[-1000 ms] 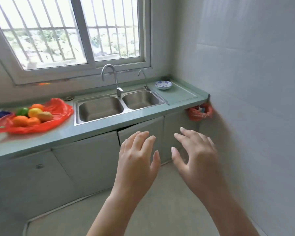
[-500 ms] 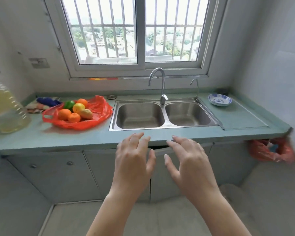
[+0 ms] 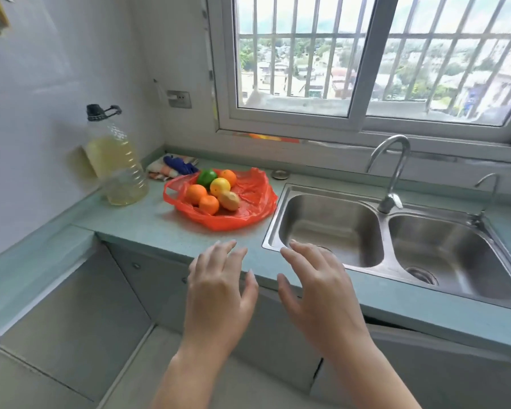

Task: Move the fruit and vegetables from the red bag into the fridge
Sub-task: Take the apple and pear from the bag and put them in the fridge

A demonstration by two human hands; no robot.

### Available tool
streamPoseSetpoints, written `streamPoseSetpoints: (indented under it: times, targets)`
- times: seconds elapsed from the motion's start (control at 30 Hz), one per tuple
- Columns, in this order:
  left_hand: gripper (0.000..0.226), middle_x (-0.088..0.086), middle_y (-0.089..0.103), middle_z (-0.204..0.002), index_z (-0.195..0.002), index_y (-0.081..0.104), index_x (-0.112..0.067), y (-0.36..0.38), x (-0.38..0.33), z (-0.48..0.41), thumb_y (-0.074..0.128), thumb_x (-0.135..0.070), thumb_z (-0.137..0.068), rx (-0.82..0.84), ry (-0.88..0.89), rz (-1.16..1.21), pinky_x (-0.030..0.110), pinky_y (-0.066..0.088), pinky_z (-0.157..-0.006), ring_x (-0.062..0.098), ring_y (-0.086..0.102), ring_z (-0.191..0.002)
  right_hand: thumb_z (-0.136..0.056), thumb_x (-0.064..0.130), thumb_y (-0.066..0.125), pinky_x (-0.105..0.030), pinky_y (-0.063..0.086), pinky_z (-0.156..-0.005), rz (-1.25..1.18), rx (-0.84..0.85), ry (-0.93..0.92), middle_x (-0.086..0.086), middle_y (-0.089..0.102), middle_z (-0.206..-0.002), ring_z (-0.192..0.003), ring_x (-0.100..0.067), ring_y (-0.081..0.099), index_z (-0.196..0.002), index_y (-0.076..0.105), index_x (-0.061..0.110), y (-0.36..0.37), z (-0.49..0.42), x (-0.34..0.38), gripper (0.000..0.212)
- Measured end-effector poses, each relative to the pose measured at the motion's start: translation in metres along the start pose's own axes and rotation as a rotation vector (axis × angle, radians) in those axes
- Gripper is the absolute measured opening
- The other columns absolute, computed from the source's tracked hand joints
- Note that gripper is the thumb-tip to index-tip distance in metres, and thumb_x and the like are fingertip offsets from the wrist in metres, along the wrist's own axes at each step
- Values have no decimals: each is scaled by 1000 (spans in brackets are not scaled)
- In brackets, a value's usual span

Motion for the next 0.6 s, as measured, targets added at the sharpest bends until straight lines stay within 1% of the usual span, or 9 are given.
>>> streamPoseSetpoints:
  times: [0.1,0.27,0.37,0.43,0.6]
  targets:
    - [41,10,65,-112,-103,66,-9,11,38,-26,41,-31,-80,-22,-41,-8,49,42,-92,32,58,-106,-78,33,44,-46,52,-81,-2,15,-3,-5,68,-104,-94,-29,64,-101,67,12,37,-31,8,39]
    - [42,11,65,-111,-105,67,-7,25,110,-80,42,-31,-81,-37,-55,-25,50,45,-91,32,59,-105,-77,31,47,-45,52,-82,-27,-6,-33,-8,69,-103,-93,-31,64,-102,68,9,96,-99,36,40]
    - [42,11,65,-111,-105,66,-6,30,151,-112,42,-31,-81,-27,-54,-24,47,44,-91,31,58,-106,-74,27,55,-46,52,-82,-40,7,-52,-9,69,-104,-93,-33,64,-103,68,9,134,-142,57,36]
    - [42,10,65,-111,-106,66,-7,35,177,-129,42,-31,-81,-26,-53,-11,46,44,-92,30,58,-107,-74,28,56,-47,52,-81,-60,20,-45,-8,68,-104,-95,-33,63,-104,67,11,157,-165,68,36]
    - [42,9,65,-112,-106,66,-8,58,227,-155,42,-32,-82,-10,-96,7,43,41,-94,29,57,-108,-75,25,60,-44,51,-83,-80,78,-55,-7,68,-104,-97,-31,62,-106,65,10,213,-197,70,35]
Point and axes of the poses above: each hand's wrist, its own z-axis away from the middle knuckle, its own y-axis out of the palm, x = y × z, the point moved 1 cm from there along -z, towards the middle knuckle
